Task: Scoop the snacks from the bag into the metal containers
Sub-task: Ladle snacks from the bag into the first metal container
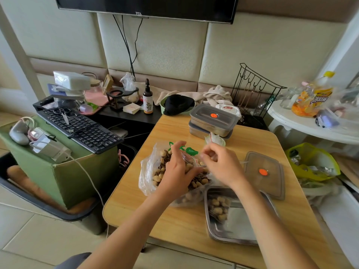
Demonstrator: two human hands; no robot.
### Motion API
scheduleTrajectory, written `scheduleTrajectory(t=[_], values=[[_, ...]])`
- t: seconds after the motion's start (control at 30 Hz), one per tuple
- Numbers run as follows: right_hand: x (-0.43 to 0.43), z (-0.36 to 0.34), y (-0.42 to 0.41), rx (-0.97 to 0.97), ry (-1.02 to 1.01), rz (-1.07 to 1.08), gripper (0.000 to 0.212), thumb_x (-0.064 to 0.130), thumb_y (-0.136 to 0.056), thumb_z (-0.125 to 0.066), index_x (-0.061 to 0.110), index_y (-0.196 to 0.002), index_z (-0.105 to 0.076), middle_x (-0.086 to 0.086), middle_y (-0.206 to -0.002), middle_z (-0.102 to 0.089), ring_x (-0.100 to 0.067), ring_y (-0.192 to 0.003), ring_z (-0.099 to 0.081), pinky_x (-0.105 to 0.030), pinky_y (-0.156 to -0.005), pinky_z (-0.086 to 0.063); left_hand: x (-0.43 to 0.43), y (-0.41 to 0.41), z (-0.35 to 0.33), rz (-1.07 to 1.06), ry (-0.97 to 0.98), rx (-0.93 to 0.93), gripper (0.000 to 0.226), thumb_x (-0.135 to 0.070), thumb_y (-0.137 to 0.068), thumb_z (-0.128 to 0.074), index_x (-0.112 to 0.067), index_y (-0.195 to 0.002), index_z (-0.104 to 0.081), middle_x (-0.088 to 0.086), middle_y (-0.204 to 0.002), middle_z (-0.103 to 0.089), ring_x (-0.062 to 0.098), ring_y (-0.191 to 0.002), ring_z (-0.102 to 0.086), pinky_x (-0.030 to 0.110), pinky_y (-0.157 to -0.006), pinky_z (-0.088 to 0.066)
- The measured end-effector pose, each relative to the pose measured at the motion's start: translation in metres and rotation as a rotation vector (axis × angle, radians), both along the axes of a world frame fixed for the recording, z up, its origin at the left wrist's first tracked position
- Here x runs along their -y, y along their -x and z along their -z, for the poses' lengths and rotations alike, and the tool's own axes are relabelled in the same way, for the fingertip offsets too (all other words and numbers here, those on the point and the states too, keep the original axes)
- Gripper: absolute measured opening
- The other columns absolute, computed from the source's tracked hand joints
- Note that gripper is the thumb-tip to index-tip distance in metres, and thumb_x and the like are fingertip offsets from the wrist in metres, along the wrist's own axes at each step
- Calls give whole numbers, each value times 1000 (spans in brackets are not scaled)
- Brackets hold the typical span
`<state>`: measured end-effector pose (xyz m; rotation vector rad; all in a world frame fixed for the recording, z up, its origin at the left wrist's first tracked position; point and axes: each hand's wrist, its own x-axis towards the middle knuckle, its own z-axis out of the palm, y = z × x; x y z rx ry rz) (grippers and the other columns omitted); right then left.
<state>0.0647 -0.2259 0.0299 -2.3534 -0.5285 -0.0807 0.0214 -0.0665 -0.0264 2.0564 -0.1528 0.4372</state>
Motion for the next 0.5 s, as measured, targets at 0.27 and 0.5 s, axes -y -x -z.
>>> scheduleTrajectory(t=[0.27,0.5], values=[[-5,-9,12,-22,60,-128,36,8,-97,-53,28,-101,-81,8,-103,-74,2,-73,-62,-9,-60,-45,0,2,1,34,7,26,79,-10,-92,-76,-11,-145,-18,-13,-102,-54,1,-97,-60,13,-87,-51],[-10,-9,19,124,-13,-210,27,15,-98,-57,23,-109,-80,14,-104,-72,-2,-98,-65,-22,-82,-55,-8,4,0,-7,16,-43,78,-10,-90,-74,-16,-143,-17,-19,-102,-59,-10,-93,-63,13,-86,-52]])
